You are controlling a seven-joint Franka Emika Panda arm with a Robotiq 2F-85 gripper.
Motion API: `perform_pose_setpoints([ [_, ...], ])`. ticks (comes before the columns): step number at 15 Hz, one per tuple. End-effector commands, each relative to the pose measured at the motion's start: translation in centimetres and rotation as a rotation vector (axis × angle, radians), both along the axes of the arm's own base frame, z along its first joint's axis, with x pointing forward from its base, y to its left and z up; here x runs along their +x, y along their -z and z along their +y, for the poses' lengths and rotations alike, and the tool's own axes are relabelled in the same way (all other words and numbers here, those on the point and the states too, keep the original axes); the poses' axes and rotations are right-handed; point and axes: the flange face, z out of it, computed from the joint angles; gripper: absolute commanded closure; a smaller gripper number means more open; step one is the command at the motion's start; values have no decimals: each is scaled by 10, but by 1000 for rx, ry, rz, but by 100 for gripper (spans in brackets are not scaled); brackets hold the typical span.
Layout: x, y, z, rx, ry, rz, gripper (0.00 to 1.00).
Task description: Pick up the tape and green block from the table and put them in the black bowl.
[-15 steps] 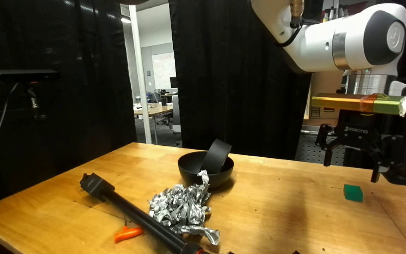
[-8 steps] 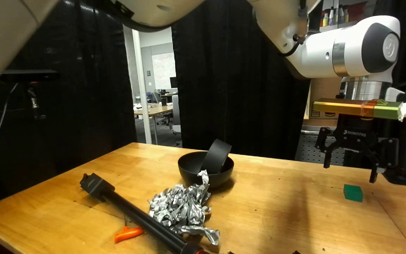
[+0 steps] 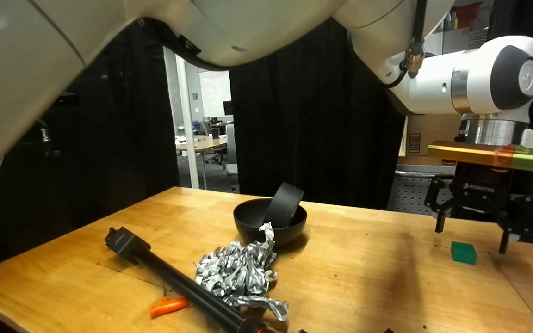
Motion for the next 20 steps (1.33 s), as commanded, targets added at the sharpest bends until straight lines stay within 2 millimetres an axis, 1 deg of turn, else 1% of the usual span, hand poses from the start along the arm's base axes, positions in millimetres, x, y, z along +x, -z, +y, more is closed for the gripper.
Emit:
perform_pose_setpoints([
  [1, 7, -1, -11, 23, -25, -3, 0],
  [4, 9, 3, -10, 26, -39, 9, 0],
  [10, 17, 10, -2, 35, -59, 27, 0],
  [11, 18, 10, 0, 38, -62, 29, 4],
  [12, 20, 10, 2, 40, -67, 29, 27],
  [14, 22, 12, 4, 40, -73, 31, 30],
  [16, 23, 12, 6, 45, -80, 32, 44],
  [17, 23, 13, 7, 46, -82, 33, 54],
  [19, 23, 14, 8, 48, -85, 35, 68],
  [20, 24, 14, 7, 49, -86, 36, 76],
])
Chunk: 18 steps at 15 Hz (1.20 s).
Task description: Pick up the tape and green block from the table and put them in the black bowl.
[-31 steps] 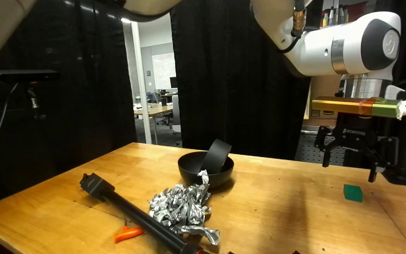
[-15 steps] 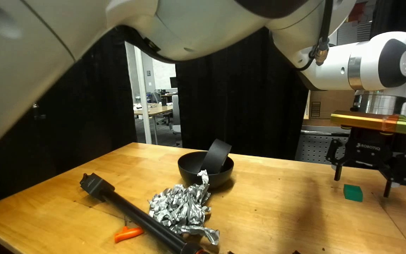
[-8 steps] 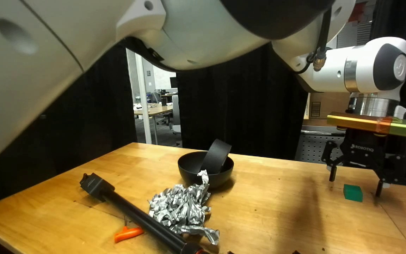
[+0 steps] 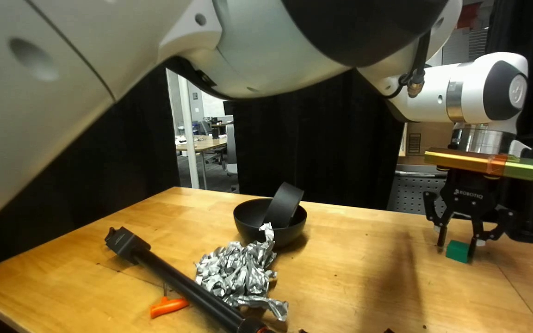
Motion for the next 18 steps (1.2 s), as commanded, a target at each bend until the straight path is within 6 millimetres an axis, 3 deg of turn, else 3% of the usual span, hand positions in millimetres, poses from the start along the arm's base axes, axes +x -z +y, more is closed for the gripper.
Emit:
perform_pose_setpoints([
  [1, 5, -5, -1, 7, -23, 4, 83],
  [2, 5, -5, 0, 7, -24, 4, 88],
  [6, 4, -8, 3, 6, -35, 10, 87],
  [10, 5, -25, 24, 2, -47, 14, 87],
  [15, 12, -60, 89, -15, -83, 17, 87],
  [18, 16, -80, 144, -2, -83, 15, 87],
])
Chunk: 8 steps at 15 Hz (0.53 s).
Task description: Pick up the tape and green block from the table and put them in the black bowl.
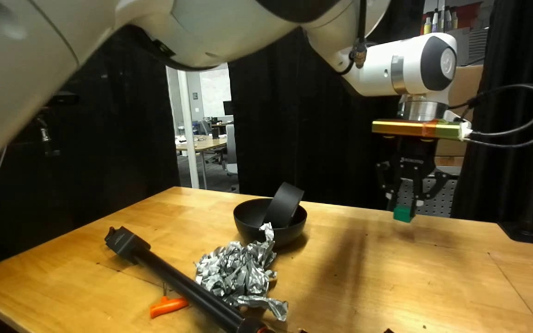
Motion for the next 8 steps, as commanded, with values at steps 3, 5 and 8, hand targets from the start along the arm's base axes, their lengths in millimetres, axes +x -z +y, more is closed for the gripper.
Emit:
perform_pose_setpoints([
  [3, -7, -41, 92, -4, 4, 4, 88],
  [5, -8, -52, 119, -3, 3, -4, 88],
  [8, -11, -66, 146, -6, 0, -21, 88],
])
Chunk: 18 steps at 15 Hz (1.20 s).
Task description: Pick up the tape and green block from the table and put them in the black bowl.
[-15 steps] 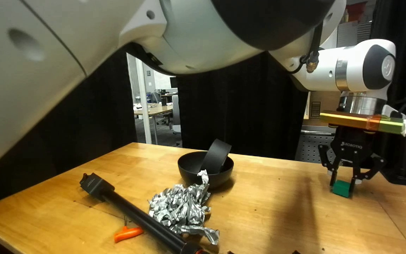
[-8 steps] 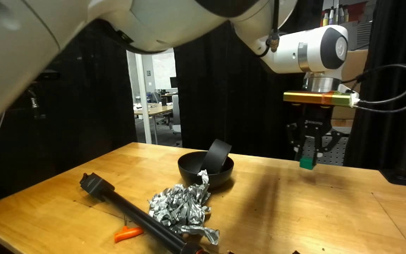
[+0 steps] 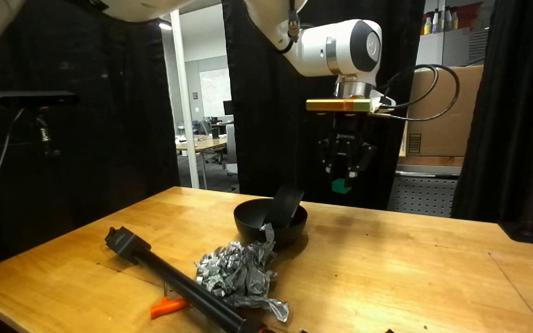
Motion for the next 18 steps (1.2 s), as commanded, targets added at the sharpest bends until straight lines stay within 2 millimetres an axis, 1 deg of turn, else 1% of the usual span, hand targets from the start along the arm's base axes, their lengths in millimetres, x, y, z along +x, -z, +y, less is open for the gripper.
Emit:
perform_pose_setpoints([
  [1, -15, -26, 27, -5, 15, -20, 87],
  [4, -23, -44, 47, -1, 6, -30, 87],
  [7, -35, -62, 65, -1, 1, -38, 88],
  [9, -45, -68, 75, -6, 1, -41, 88],
  [12, -61, -70, 89, -5, 2, -30, 88],
  [18, -85, -56, 112, 3, 2, 22, 88],
])
